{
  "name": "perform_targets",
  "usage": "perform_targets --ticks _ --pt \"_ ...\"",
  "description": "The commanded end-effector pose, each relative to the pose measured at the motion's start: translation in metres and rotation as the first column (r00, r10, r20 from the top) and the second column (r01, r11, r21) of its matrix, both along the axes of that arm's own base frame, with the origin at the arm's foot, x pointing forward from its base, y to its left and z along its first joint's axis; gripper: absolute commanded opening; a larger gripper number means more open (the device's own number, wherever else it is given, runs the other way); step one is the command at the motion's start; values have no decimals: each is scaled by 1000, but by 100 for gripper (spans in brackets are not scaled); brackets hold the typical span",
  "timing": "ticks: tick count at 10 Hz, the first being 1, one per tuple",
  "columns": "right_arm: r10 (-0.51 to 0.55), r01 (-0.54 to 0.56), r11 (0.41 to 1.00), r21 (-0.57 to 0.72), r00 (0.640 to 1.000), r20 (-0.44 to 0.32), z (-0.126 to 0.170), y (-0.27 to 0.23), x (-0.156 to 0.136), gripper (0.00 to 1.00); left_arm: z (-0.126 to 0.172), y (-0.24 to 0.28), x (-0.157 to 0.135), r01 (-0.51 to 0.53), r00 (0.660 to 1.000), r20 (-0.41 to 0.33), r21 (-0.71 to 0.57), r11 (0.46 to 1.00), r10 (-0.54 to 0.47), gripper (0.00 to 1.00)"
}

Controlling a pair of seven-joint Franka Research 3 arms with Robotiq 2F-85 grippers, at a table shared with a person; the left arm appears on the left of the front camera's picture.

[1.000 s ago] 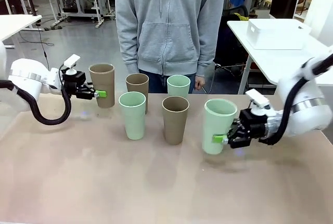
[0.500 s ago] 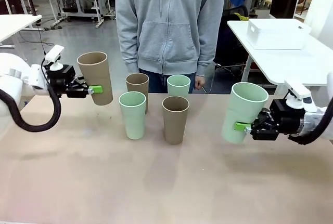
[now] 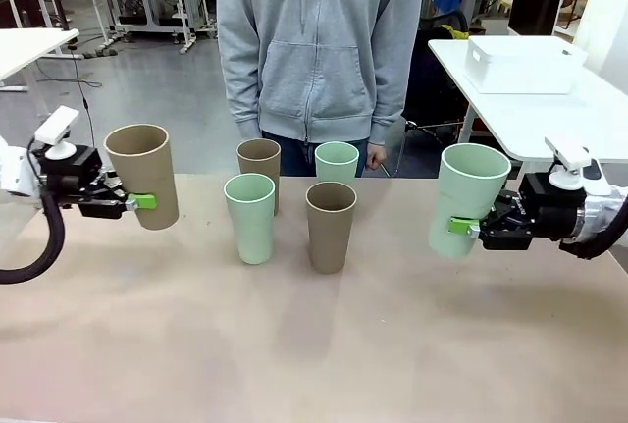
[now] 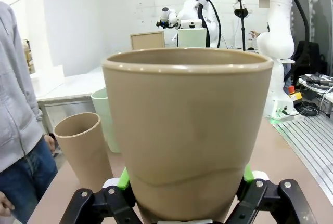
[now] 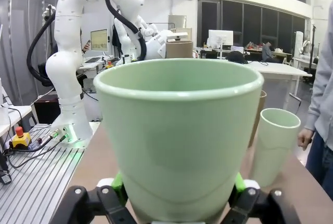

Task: Stack the cups and store them in the basket.
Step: Pick up two Reusable plastic cups , one in each hand.

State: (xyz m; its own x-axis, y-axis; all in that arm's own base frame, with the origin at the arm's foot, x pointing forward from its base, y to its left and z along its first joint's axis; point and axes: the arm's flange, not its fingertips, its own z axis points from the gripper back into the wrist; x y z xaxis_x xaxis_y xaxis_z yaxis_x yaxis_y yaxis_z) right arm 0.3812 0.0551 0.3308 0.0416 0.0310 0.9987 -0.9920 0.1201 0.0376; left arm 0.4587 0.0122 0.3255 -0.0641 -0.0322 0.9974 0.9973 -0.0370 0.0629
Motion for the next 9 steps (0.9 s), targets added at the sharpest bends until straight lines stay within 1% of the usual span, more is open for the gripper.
perform_targets --ticks 1,3,5,6,7,9 --pt "-23 23 1000 -16 1000 -12 13 2 -65 84 21 4 -28 -50 998 36 -11 999 50 84" --pt "-30 30 999 -15 999 -12 14 0 -64 84 29 4 -30 -57 997 42 -22 998 58 84" --pt "-34 34 999 -11 999 -16 12 1 -63 84 29 5 -30 -65 998 25 -23 998 65 84" --pt "-7 7 1000 -2 1000 -23 8 3 -65 84 29 6 -30 -77 997 23 -25 997 77 84" --pt "-20 20 1000 -4 1000 11 8 -8 1 84 28 8 -28 -42 998 41 -8 999 43 84" --pt "-20 20 1000 -4 1000 11 8 -8 1 84 28 8 -28 -42 998 41 -8 999 43 84"
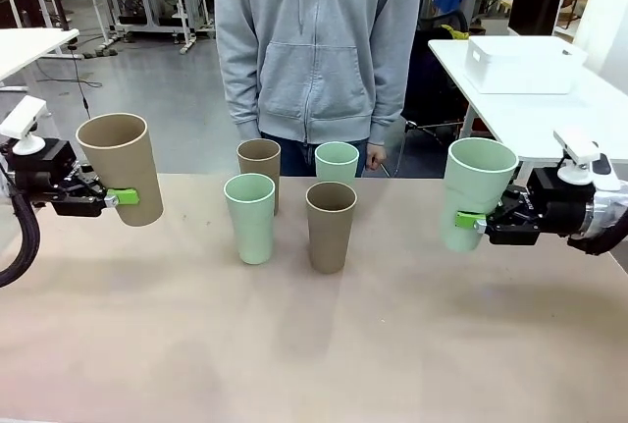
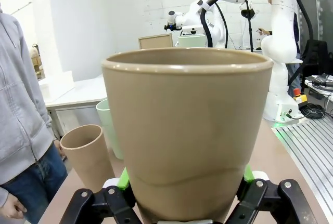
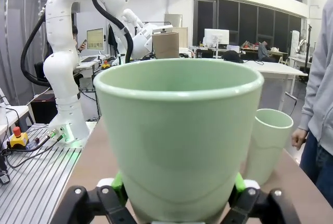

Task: Stack the cups and store them in the basket.
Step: Pick up two Reusable plastic cups , one in each hand, then place the stack of Reusable plastic cups into the Pantry Basket.

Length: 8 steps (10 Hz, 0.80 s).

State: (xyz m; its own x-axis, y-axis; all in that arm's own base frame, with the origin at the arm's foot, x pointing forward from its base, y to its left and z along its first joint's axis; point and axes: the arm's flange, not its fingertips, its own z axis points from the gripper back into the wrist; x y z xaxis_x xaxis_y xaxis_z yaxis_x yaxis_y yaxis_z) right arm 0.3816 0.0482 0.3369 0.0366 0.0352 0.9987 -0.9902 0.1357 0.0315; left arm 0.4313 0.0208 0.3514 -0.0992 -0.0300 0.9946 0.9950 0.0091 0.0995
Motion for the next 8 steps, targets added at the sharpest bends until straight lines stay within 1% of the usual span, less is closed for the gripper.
perform_targets --ticks 1,8 --pt "-5 5 1000 1 1000 5 2 -1 1 84 2 0 0 3 1000 5 -1 1000 -3 84" --pt "-5 5 1000 1 1000 5 2 -1 1 84 2 0 0 3 1000 5 -1 1000 -3 84"
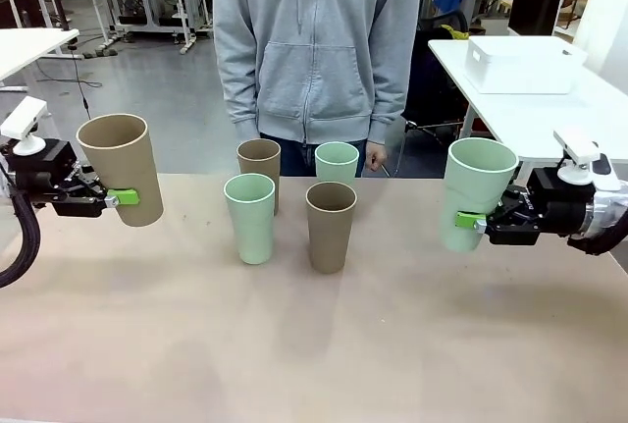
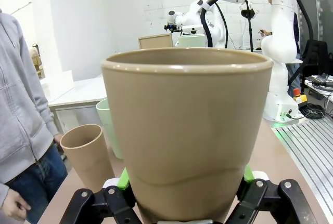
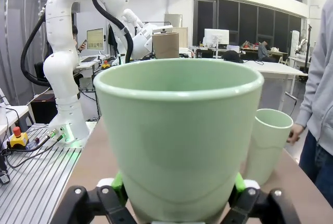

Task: Stack the cups and store them in the basket.
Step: Place the stack of Reusable plastic cups into the Pantry Basket.

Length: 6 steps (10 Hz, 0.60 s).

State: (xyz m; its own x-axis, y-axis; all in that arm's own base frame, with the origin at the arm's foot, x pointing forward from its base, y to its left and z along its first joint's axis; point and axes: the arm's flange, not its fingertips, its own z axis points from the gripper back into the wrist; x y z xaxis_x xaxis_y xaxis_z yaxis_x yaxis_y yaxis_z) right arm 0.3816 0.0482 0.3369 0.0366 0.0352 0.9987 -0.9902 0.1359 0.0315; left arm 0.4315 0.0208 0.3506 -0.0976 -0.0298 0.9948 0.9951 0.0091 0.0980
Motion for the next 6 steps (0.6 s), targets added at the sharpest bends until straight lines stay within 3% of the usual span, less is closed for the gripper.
perform_targets --ticks 1,6 --pt "-5 5 1000 1 1000 5 2 -1 1 84 3 0 -1 3 1000 7 -1 1000 -3 84" --pt "-5 5 1000 1 1000 5 2 -1 1 84 3 0 -1 3 1000 7 -1 1000 -3 84"
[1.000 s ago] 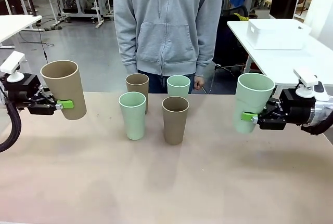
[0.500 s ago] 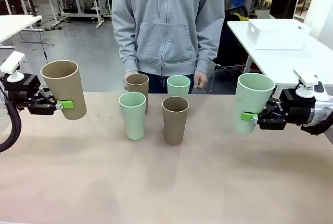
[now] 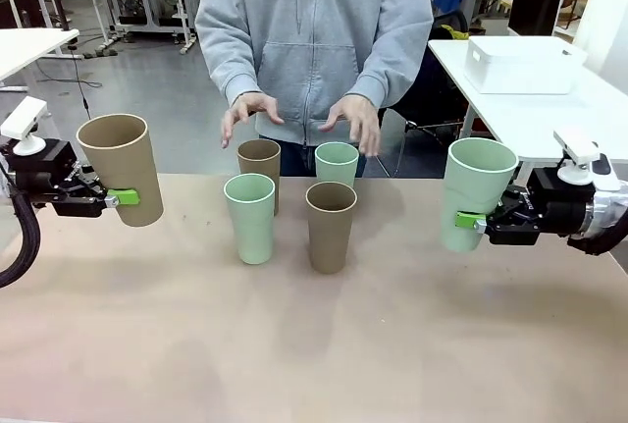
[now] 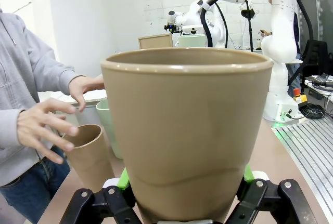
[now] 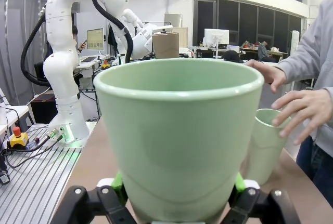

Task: Stack the cups and store them in the basket.
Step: Place the stack of Reusable plastic cups into the Pantry Basket.

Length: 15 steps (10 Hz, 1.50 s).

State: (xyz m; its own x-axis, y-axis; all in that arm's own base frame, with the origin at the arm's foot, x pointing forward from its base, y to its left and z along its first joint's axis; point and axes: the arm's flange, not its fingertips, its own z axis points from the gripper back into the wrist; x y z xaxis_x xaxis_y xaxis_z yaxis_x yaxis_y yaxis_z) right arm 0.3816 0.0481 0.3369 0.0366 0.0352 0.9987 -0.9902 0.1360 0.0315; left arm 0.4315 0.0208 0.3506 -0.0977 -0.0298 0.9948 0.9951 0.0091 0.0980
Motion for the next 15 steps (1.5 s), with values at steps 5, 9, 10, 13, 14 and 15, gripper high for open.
perform_targets --ticks 5,9,10,13,14,15 --pt "-5 5 1000 1 1000 5 2 -1 1 84 3 0 -1 3 1000 7 -1 1000 -3 84" --pt "-5 5 1000 1 1000 5 2 -1 1 84 3 0 -1 3 1000 7 -1 1000 -3 84" --pt "-5 5 1000 1 1000 5 2 -1 1 84 3 0 -1 3 1000 7 -1 1000 -3 84" --pt "-5 5 1000 1 1000 5 2 -1 1 84 3 0 -1 3 1000 7 -1 1000 -3 84" --pt "-5 5 1000 1 1000 5 2 -1 1 84 3 0 -1 3 1000 7 -1 1000 -3 84" --pt "-5 5 1000 1 1000 5 2 -1 1 84 3 0 -1 3 1000 7 -1 1000 -3 84"
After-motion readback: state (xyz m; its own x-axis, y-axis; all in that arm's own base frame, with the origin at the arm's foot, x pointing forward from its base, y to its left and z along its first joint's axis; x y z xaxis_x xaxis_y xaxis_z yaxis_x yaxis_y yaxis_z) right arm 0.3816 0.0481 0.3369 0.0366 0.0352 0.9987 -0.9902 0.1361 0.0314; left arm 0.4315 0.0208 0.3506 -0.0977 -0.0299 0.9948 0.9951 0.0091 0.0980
